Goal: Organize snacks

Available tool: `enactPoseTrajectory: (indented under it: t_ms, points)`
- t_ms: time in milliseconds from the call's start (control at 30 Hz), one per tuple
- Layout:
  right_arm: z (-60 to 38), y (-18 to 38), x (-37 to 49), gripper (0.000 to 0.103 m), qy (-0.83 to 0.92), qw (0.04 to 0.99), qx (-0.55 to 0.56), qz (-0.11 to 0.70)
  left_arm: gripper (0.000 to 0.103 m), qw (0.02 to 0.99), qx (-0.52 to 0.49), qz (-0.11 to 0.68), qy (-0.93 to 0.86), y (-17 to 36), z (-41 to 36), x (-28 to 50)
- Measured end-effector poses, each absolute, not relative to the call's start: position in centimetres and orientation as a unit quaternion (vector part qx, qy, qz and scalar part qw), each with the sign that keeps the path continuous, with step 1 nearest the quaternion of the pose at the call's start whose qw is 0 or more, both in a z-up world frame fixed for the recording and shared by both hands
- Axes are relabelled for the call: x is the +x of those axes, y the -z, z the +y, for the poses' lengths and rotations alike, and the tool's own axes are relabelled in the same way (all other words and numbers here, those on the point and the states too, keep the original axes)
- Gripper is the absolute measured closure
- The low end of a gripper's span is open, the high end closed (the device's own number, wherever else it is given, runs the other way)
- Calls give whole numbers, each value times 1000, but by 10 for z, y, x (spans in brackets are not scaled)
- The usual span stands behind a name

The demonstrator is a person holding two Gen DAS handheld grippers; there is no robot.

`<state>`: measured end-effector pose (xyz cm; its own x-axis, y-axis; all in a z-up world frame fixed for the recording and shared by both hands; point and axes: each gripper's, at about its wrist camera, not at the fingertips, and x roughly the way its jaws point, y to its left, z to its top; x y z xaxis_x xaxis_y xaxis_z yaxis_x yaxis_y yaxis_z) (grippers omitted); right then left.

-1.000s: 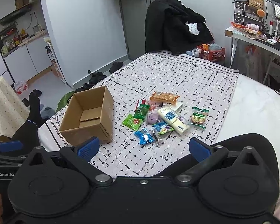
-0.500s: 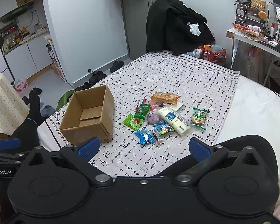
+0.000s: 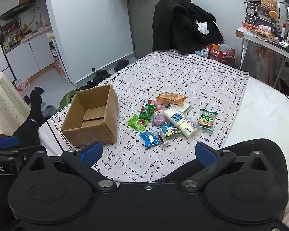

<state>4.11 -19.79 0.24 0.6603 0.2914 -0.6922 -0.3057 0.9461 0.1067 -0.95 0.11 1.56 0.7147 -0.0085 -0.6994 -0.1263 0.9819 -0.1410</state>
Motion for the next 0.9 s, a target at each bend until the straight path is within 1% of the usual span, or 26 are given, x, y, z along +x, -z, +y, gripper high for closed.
enactPoseTrajectory:
  t_ms: [400,900]
  points:
    - [-201,3,50,0,-162,909,-12,384,0,918,-94,383,-33,-11,0,2]
    - [-220,24,97,0,-179,898,-6,403,0,908,-113,403,-24,9,-12,53]
